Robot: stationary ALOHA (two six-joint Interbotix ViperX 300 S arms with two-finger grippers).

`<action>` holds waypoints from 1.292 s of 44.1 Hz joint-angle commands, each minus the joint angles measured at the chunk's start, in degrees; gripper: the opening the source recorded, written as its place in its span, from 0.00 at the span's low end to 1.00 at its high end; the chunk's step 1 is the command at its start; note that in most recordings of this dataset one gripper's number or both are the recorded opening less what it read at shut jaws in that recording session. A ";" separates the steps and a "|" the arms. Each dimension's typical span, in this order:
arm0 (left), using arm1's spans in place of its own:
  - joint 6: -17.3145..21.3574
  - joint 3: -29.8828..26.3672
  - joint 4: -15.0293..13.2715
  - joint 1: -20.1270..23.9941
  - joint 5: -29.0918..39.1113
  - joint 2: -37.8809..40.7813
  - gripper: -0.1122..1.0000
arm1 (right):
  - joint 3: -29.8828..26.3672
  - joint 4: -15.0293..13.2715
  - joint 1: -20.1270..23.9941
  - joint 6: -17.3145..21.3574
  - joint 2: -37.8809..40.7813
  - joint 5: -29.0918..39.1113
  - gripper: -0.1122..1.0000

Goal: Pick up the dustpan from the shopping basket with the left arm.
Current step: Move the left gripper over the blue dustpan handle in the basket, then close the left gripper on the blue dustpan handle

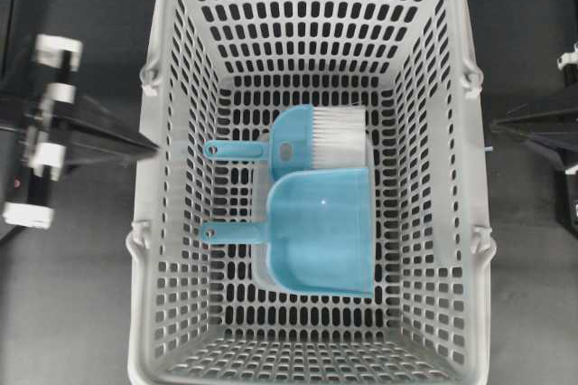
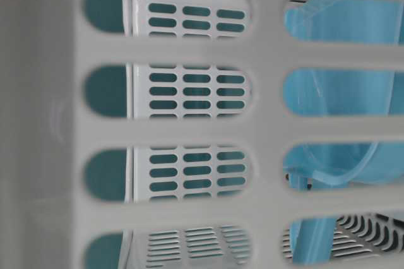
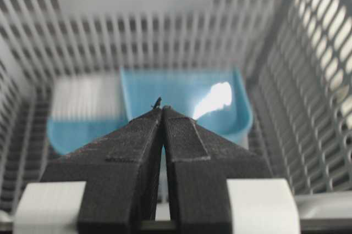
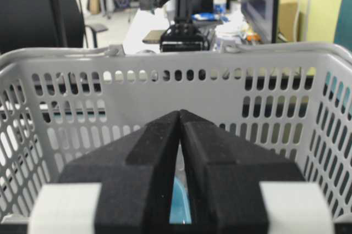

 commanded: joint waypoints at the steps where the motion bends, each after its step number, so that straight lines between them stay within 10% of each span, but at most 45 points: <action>1: -0.09 -9.84 0.18 -0.35 10.46 6.68 0.10 | -0.53 0.18 0.26 0.09 0.18 0.18 0.10; 25: -0.09 -40.69 0.18 -2.46 46.85 38.50 0.11 | 0.18 0.18 1.41 0.09 -0.35 0.26 0.10; 29: -0.35 -40.96 0.18 -3.08 47.02 40.52 0.18 | 0.35 0.18 1.58 0.09 -0.44 0.26 0.10; 41: -4.48 -36.30 0.18 -3.96 45.00 42.36 0.88 | 0.53 0.18 1.85 0.09 -0.79 0.26 0.10; 57: -10.11 -29.18 0.18 -5.71 34.63 43.86 0.92 | 1.14 0.18 2.29 0.09 -0.79 0.26 0.10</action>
